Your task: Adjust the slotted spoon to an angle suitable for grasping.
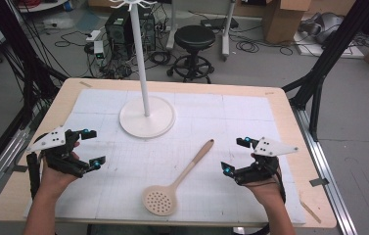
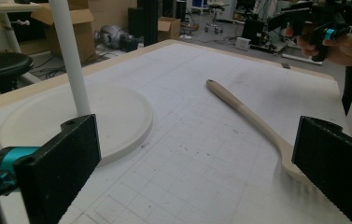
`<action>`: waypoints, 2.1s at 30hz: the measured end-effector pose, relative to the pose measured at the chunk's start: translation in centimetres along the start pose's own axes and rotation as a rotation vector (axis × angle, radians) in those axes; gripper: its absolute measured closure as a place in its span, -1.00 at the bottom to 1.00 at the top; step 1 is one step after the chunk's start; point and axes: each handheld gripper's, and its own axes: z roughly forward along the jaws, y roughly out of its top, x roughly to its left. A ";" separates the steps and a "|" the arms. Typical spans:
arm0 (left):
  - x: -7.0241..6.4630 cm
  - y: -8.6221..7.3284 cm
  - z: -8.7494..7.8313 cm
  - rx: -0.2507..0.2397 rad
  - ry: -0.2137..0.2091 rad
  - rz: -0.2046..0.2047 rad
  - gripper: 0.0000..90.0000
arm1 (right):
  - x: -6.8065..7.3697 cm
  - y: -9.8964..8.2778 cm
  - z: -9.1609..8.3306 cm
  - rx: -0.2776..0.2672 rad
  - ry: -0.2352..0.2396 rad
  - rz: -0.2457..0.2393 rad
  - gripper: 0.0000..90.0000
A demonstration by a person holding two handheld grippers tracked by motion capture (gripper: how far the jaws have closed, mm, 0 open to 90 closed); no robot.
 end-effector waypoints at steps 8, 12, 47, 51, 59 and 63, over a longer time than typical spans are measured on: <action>0.1 0.0 0.1 -0.011 -0.004 -0.003 -0.96 | -0.1 -0.2 0.1 0.007 0.001 0.001 -0.97; 0.1 0.0 0.0 -0.017 -0.006 -0.004 -0.96 | 0.3 -0.2 0.1 0.012 0.002 -0.005 -0.97; 0.0 0.0 -0.3 0.004 0.014 0.016 -0.96 | 3.4 -1.0 5.0 0.195 0.212 -0.114 0.99; 0.1 0.0 -0.3 0.008 0.018 0.021 -0.96 | 4.4 -1.2 6.6 0.242 0.239 -0.140 0.99; 0.1 0.0 -0.4 0.008 0.021 0.019 -0.96 | 6.4 -1.4 9.8 0.332 0.304 -0.175 0.99; 0.1 -0.1 -0.5 0.005 0.021 0.013 -0.96 | 7.6 -1.7 11.4 0.397 0.321 -0.202 0.99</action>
